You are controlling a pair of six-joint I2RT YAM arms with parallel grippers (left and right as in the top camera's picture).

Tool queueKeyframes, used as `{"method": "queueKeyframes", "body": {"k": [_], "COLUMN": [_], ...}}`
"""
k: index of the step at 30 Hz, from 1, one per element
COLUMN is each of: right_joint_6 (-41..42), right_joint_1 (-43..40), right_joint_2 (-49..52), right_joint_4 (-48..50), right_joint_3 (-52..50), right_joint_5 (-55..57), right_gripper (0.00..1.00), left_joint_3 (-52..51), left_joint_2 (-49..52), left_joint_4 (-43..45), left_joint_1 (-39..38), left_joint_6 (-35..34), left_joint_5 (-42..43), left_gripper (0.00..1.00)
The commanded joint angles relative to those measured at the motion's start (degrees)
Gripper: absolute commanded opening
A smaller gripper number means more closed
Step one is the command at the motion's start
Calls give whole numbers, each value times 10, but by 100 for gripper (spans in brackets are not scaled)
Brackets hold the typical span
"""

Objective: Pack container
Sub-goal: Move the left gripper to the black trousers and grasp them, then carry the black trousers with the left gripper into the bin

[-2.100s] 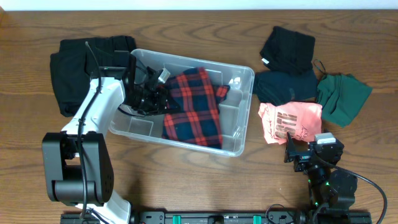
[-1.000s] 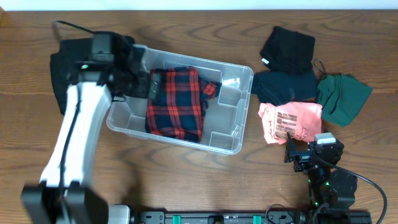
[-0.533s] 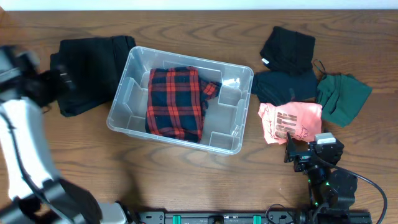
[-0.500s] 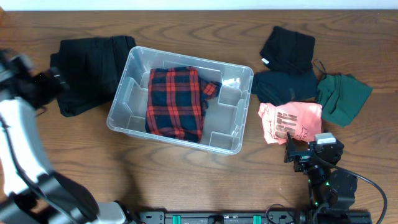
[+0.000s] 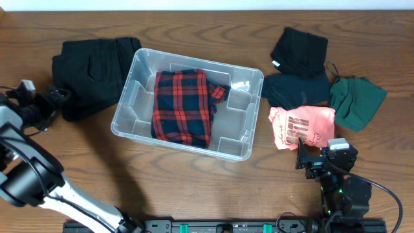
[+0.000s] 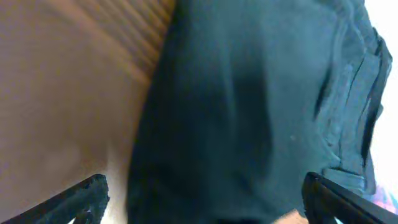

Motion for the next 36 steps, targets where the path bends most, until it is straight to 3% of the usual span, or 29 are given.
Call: {"method": "queueKeyframes", "body": {"k": [1,11,16,21,26,33,36], "right_joint_6": [4,4,4,4,4,4,4], "right_joint_1": [5,5,5,5,5,5,5], "right_joint_2": [-2,-2,-2,-2,-2,-2,-2], "right_joint_4": [-1,-1,-1,-1,-1,-1,-1], "right_joint_3": [-1,-1,-1,-1,-1,-1,-1], "right_joint_5": [3,3,3,3,3,3,3], "right_gripper": [99,99,99,99,99,99,99], "left_joint_3": [3,3,3,3,3,3,3], "left_joint_2": [20,75,83,82,45,-105,-181], "left_joint_4": [19,49,52,40,-13,-58,-63], "left_joint_1": [-2,-43,-63,-54,-30,8,2], "left_joint_6": [12,10,8,0,1,10,-1], "left_joint_5": [40,40,40,40,49,238,277], "left_gripper": [97,82,48,6,6,6,6]}}
